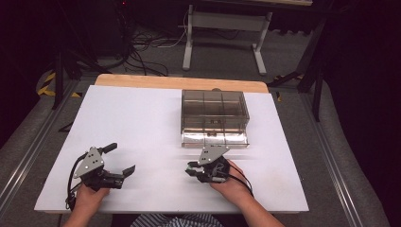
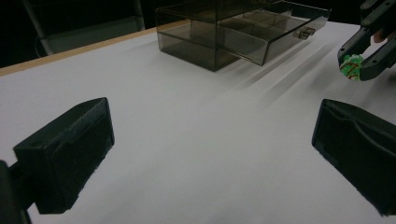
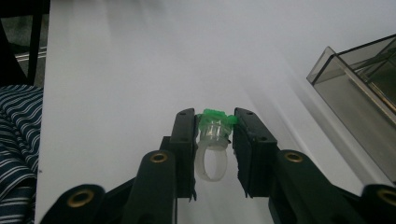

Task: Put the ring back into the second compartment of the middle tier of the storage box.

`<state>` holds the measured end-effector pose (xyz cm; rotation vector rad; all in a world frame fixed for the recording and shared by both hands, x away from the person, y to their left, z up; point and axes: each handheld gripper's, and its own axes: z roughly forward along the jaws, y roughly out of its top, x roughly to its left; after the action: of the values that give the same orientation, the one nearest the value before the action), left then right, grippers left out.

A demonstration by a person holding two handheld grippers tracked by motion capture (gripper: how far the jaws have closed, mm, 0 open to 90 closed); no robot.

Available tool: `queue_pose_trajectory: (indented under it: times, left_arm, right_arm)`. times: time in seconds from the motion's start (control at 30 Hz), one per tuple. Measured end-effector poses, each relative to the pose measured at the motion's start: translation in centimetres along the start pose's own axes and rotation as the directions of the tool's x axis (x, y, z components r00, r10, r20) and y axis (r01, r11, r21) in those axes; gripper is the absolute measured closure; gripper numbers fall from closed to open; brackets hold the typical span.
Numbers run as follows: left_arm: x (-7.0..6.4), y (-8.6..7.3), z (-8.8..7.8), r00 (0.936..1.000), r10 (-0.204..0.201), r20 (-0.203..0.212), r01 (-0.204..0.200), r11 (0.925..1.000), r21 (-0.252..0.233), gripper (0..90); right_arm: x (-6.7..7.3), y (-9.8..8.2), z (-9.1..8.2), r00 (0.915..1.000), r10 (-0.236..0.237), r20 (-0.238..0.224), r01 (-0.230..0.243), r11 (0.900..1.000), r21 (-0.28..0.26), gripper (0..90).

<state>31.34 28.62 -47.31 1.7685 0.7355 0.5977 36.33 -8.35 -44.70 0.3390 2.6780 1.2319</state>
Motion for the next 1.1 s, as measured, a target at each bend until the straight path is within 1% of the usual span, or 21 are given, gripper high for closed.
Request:
queue_pose_trajectory:
  times: [0.5,0.8,0.97,1.1]
  left_arm:
    - [0.0,0.0,0.0,1.0000,0.008,-0.001,-0.008,1.0000,0.003,0.2]
    - [-0.1,0.0,0.0,1.0000,0.006,-0.001,-0.006,1.0000,0.003,0.2]
    - [0.0,0.0,0.0,1.0000,0.009,-0.002,-0.009,1.0000,0.004,0.2]
    - [-0.1,0.0,0.0,1.0000,0.006,-0.003,-0.006,1.0000,0.005,0.2]
  right_arm:
    - [-0.2,0.4,-0.9,0.9995,-0.004,0.031,0.005,0.999,-0.034,70.1]
    - [-0.5,0.5,-1.5,0.9989,0.000,0.047,0.003,0.999,-0.047,70.0]
    - [-0.7,0.8,-1.7,0.9985,-0.003,0.055,0.005,0.999,-0.041,70.0]
    - [-1.0,1.0,-1.9,0.9983,-0.001,0.058,0.003,1.000,-0.022,69.9]
